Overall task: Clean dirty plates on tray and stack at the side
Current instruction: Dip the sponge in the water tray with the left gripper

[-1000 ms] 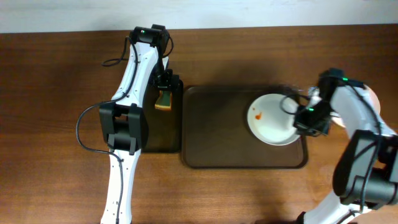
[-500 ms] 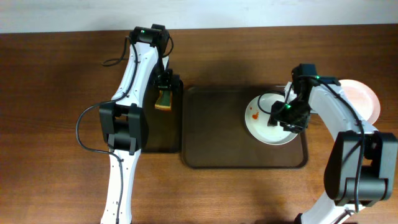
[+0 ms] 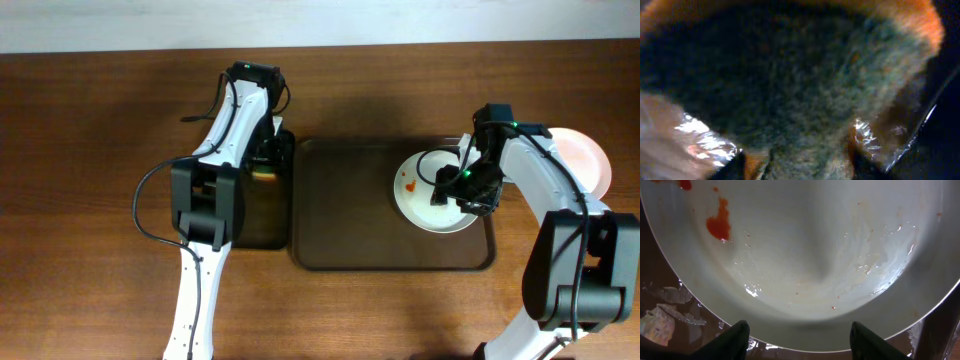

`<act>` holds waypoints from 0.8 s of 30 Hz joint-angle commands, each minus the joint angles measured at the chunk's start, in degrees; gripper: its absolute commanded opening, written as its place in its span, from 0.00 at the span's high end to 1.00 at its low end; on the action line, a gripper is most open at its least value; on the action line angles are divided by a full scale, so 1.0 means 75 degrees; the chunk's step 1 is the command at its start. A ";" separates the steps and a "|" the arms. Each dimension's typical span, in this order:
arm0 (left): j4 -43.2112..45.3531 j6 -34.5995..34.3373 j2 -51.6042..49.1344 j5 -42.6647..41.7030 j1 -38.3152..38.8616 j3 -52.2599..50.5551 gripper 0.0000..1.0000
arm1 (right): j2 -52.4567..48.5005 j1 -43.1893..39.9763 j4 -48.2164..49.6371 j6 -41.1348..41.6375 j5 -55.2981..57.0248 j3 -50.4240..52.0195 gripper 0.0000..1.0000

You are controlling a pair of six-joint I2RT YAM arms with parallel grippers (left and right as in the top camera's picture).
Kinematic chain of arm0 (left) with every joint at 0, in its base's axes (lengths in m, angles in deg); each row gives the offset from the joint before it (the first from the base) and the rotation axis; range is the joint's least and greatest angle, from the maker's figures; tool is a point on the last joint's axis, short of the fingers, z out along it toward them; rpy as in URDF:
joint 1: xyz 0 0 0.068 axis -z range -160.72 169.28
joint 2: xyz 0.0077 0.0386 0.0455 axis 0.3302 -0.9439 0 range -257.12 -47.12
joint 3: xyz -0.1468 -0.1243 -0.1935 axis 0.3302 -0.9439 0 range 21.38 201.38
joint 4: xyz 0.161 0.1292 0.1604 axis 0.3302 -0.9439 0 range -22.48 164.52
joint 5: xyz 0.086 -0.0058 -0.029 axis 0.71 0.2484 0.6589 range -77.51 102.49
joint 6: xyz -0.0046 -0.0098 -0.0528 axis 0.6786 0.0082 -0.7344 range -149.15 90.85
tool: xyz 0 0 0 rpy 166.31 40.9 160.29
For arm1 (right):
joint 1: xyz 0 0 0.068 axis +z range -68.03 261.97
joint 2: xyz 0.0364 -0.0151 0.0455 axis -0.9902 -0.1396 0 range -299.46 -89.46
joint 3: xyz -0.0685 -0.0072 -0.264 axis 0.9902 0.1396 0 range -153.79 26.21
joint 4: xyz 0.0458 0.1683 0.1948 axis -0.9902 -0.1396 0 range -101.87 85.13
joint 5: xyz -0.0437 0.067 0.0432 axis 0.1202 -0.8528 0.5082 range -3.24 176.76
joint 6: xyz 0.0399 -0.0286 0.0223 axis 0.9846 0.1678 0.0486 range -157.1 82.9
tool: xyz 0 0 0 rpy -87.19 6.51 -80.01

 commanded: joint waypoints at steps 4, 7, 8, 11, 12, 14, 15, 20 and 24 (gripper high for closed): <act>-0.0119 0.0187 -0.0102 0.0099 0.0012 -0.0251 0.23 | 0.0070 0.0000 0.0020 -0.0082 0.0236 -0.0070 0.34; -0.0114 0.0187 -0.0102 0.0099 0.0012 -0.0251 0.00 | 0.0070 0.0000 0.0017 -0.0082 0.0236 -0.0070 0.34; -0.0111 0.0187 -0.0102 0.0099 0.0012 -0.0251 0.00 | 0.0070 0.0000 0.0017 -0.0082 0.0236 -0.0070 0.34; -0.0114 0.0391 -0.0102 0.0093 0.0012 -0.0251 0.90 | 0.0070 0.0000 0.0020 -0.0082 0.0236 -0.0070 0.34; -0.0114 0.0498 -0.0102 0.0096 0.0009 -0.0251 1.00 | 0.0070 0.0000 0.0017 -0.0082 0.0236 -0.0070 0.34; -0.0114 0.0495 -0.0102 0.0096 0.0012 -0.0251 0.47 | 0.0070 0.0000 0.0017 -0.0082 0.0236 -0.0070 0.34; -0.0114 0.0495 -0.0102 0.0096 0.0012 -0.0251 0.00 | 0.0070 0.0000 0.0015 -0.0082 0.0236 -0.0070 0.34; -0.0114 0.0498 -0.0102 0.0096 0.0009 -0.0251 0.47 | 0.0070 0.0000 0.0017 -0.0082 0.0236 -0.0070 0.34; -0.0114 0.0498 -0.0102 0.0096 0.0012 -0.0251 0.00 | 0.0070 0.0000 0.0017 -0.0082 0.0236 -0.0070 0.34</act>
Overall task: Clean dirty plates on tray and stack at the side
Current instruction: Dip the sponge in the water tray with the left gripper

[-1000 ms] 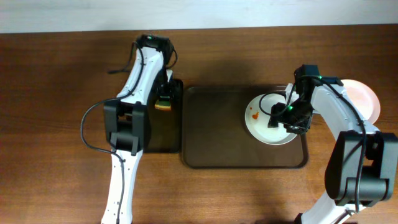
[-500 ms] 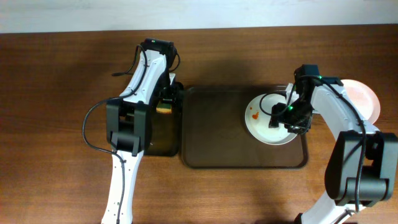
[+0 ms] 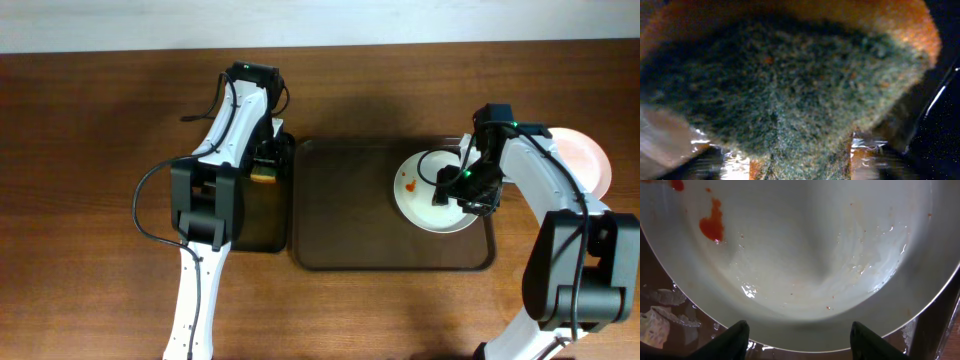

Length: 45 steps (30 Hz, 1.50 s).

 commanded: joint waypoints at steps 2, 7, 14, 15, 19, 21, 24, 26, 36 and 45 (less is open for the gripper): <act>-0.0041 0.0111 -0.0111 0.0041 0.0017 -0.0216 0.07 | 0.0070 0.0000 0.0017 -0.0082 0.0099 -0.0070 0.30; -0.0102 0.0111 -0.0111 0.0047 0.0015 -0.0216 0.30 | 0.0070 0.0000 -0.0006 -0.0082 0.0099 -0.0070 0.29; -0.0157 0.0114 -0.0111 0.0082 0.0015 -0.0216 0.80 | 0.0070 0.0000 -0.0006 -0.0082 0.0099 -0.0070 0.28; -0.0181 0.0111 -0.0111 0.0102 0.0015 -0.0216 1.00 | 0.0070 0.0000 -0.0003 -0.0082 0.0099 -0.0070 0.28; -0.0210 0.0111 -0.0111 0.0099 0.0015 -0.0216 1.00 | 0.0070 0.0000 -0.0006 -0.0082 0.0102 -0.0070 0.28; -0.0239 0.0111 -0.0111 0.0102 0.0015 -0.0216 0.52 | 0.0070 0.0000 -0.0003 -0.0082 0.0102 -0.0070 0.28; -0.0254 0.0111 -0.0111 0.0099 0.0015 -0.0216 1.00 | 0.0070 0.0000 -0.0006 -0.0082 0.0125 -0.0070 0.29; -0.0239 0.0111 -0.0111 0.0099 0.0015 -0.0216 0.98 | 0.0070 0.0000 -0.0006 -0.0082 0.0131 -0.0070 0.28; -0.0644 0.0105 -0.0093 -0.0061 -0.0015 -0.0189 0.00 | 0.0070 0.0000 -0.0009 -0.0082 0.0131 -0.0070 0.28; -0.0627 0.0012 0.0787 -0.0070 -0.0114 -0.0189 0.00 | 0.0070 0.0000 0.0026 -0.0082 0.0187 -0.0070 0.28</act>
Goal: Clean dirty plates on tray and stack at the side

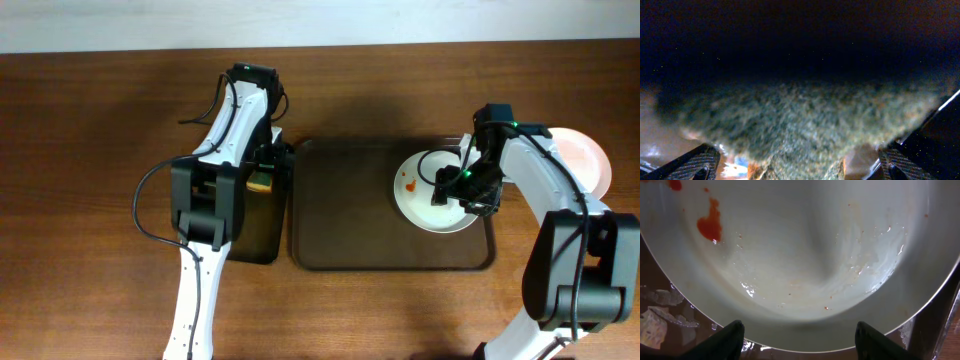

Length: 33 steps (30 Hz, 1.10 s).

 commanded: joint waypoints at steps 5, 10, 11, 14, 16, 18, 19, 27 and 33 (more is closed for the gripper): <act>0.0023 -0.0140 0.1772 -0.0087 -0.0096 -0.0087 0.00 | 0.0070 0.0000 0.0029 -0.0038 0.0131 -0.0070 0.28; -0.0044 -0.0338 0.1999 -0.0087 -0.0035 -0.0152 0.00 | 0.0070 0.0000 0.0026 -0.0038 0.0131 -0.0070 0.27; -0.0044 -0.0338 0.1999 -0.0087 0.0035 -0.0198 0.00 | 0.0070 0.0000 0.0023 -0.0038 0.0131 -0.0070 0.27; -0.0044 -0.0332 0.2002 -0.0052 0.0213 -0.0315 0.01 | 0.0070 0.0000 0.0026 -0.0038 0.0134 -0.0070 0.27; -0.0047 -0.0350 0.2113 -0.0061 0.0242 -0.0536 0.03 | 0.0070 0.0000 0.0026 -0.0038 0.0131 -0.0070 0.27; -0.0047 -0.0361 0.2451 -0.0052 0.0242 -0.0994 0.03 | 0.0070 0.0000 0.0026 -0.0038 0.0131 -0.0070 0.26; -0.0044 -0.0364 0.2844 -0.0009 0.0242 -0.1457 0.02 | 0.0070 0.0000 0.0029 -0.0038 0.0131 -0.0070 0.26; 0.3867 -0.1218 0.5770 0.0804 0.0230 -0.6245 0.00 | 0.0070 0.0000 0.0082 -0.0035 0.0125 -0.0070 0.26; 0.4759 -0.1183 0.5735 0.0822 0.0233 -0.7353 0.27 | 0.0070 0.0000 0.0035 -0.0035 0.0125 -0.0070 0.26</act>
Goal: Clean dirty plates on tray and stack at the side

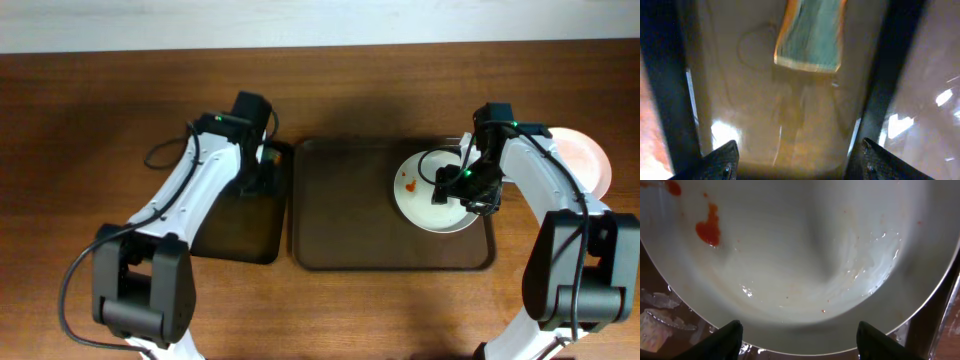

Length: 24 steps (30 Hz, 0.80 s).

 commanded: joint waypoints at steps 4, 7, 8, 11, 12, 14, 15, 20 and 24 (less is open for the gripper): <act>0.1440 -0.0047 -0.0035 0.0166 -0.0038 -0.0557 0.66 | 0.0070 0.0009 -0.0052 -0.0006 0.0041 -0.0061 0.26; 0.2183 -0.0050 -0.0035 -0.0149 -0.0038 -0.0956 0.63 | 0.0070 0.0006 -0.0114 -0.0006 0.0041 -0.0061 0.26; 0.2343 -0.0050 -0.0035 -0.0140 -0.0038 -0.1096 0.61 | 0.0070 0.0006 -0.0111 -0.0006 0.0041 -0.0061 0.26; 0.2655 -0.0050 -0.0035 -0.0143 -0.0044 -0.1387 0.52 | 0.0070 0.0006 -0.0090 -0.0006 0.0041 -0.0061 0.26; 0.2771 -0.0047 -0.0035 -0.0146 -0.0044 -0.1454 0.50 | 0.0070 0.0006 -0.0079 -0.0006 0.0041 -0.0061 0.26; 0.3118 -0.0047 -0.0038 -0.0143 -0.0044 -0.1647 0.46 | 0.0070 0.0009 -0.0076 -0.0006 0.0041 -0.0061 0.26; 0.3392 -0.0044 -0.0047 -0.0073 -0.0044 -0.1784 0.44 | 0.0070 0.0009 -0.0079 -0.0006 0.0041 -0.0061 0.26; 0.4016 -0.0044 -0.0050 0.0321 -0.0044 -0.2049 0.45 | 0.0070 0.0009 -0.0108 -0.0006 0.0041 -0.0061 0.26; 0.4363 -0.0044 -0.0102 0.0321 -0.0044 -0.2378 0.45 | 0.0070 0.0006 -0.0102 -0.0006 0.0041 -0.0061 0.26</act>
